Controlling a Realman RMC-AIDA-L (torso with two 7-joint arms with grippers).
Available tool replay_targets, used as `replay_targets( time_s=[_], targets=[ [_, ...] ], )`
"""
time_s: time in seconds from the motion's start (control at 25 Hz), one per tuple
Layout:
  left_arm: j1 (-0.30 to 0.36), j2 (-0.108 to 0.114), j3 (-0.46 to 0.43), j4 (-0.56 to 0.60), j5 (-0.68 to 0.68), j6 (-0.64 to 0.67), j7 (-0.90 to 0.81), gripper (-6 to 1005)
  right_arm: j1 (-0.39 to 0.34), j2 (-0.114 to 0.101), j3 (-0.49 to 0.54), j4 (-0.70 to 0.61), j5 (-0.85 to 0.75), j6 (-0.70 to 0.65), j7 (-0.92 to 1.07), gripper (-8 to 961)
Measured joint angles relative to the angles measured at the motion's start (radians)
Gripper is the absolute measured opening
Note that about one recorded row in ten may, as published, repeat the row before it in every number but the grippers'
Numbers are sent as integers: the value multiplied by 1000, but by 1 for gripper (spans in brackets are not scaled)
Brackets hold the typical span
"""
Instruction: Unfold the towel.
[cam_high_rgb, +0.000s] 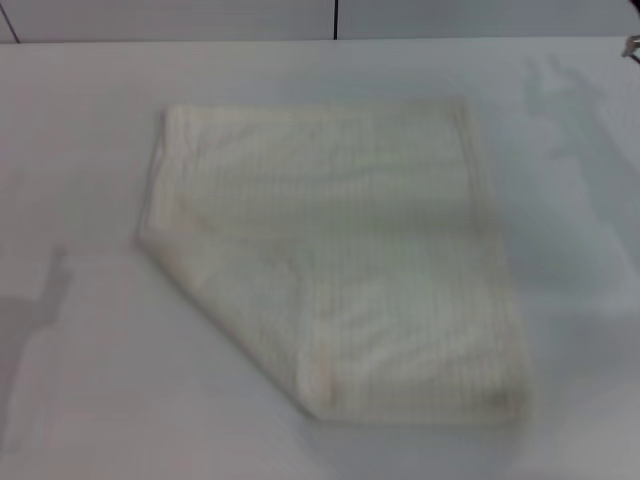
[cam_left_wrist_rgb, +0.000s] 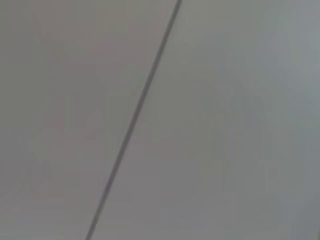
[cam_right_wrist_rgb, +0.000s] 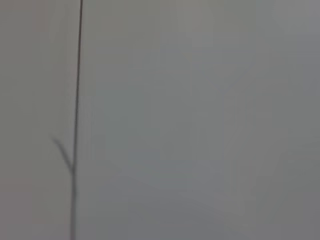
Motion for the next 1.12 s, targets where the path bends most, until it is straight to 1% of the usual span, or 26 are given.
replay_targets(
  time_s=[0.08, 0.12, 0.2, 0.24, 0.28, 0.32, 0.36, 0.4, 0.52, 0.56, 0.6, 0.64, 0.72, 0.8, 0.88, 1.0, 1.04, 1.12],
  targets=[
    [-4, 2, 16, -2, 0, 2, 2, 815, 5, -6, -23, -41, -57, 63, 81, 173],
    [-15, 4, 41, 4, 0, 15, 6, 815, 5, -9, -38, -74, -95, 101, 131, 169],
    [-22, 6, 53, 8, 0, 22, 7, 815, 2, -17, -76, -174, -219, 198, 293, 160],
    [-35, 8, 72, 17, 0, 31, 7, 815, 0, -23, -95, -229, -298, 245, 385, 156],
    [-35, 8, 72, 17, 0, 31, 7, 815, 1, -32, -113, -283, -392, 285, 488, 152],
    [-53, 11, 93, 31, 0, 38, 3, 815, 6, -42, -126, -327, -481, 315, 586, 148],
    [-53, 11, 93, 31, 0, 38, 3, 815, 16, -55, -138, -371, -603, 339, 717, 144],
    [-73, 11, 120, 55, 0, 43, 0, 815, 29, -68, -146, -408, -732, 352, 849, 140],
    [-73, 11, 120, 55, 0, 43, 0, 816, 100, -105, -146, -482, -1116, 334, 1196, 128],
    [-73, 11, 120, 55, 0, 43, 0, 816, 127, -114, -143, -498, -1254, 314, 1300, 124],
    [-91, 11, 146, 74, 0, 44, -1, 816, 152, -120, -140, -509, -1359, 292, 1383, 120],
    [-123, 12, 190, 107, 0, 44, -1, 816, 180, -125, -137, -518, -1478, 265, 1463, 116],
    [-132, 12, 202, 115, 0, 41, -2, 815, 228, -129, -136, -525, -1650, 217, 1561, 108],
    [-156, 13, 236, 145, 0, 35, -23, 815, 272, -127, -136, -527, -1803, 165, 1624, 99],
    [-170, 13, 255, 169, 0, 34, -49, 814, 288, -121, -138, -532, -1867, 138, 1645, 91],
    [-192, 13, 287, 205, 0, 34, -97, 813, 291, -115, -147, -539, -1894, 108, 1668, 79],
    [-216, 13, 334, 246, 1, 33, -150, 813, 290, -115, -147, -538, -1894, 100, 1675, 75],
    [-235, 13, 380, 276, 2, 32, -187, 812, 280, -115, -148, -529, -1897, 85, 1689, 44]
  ],
)
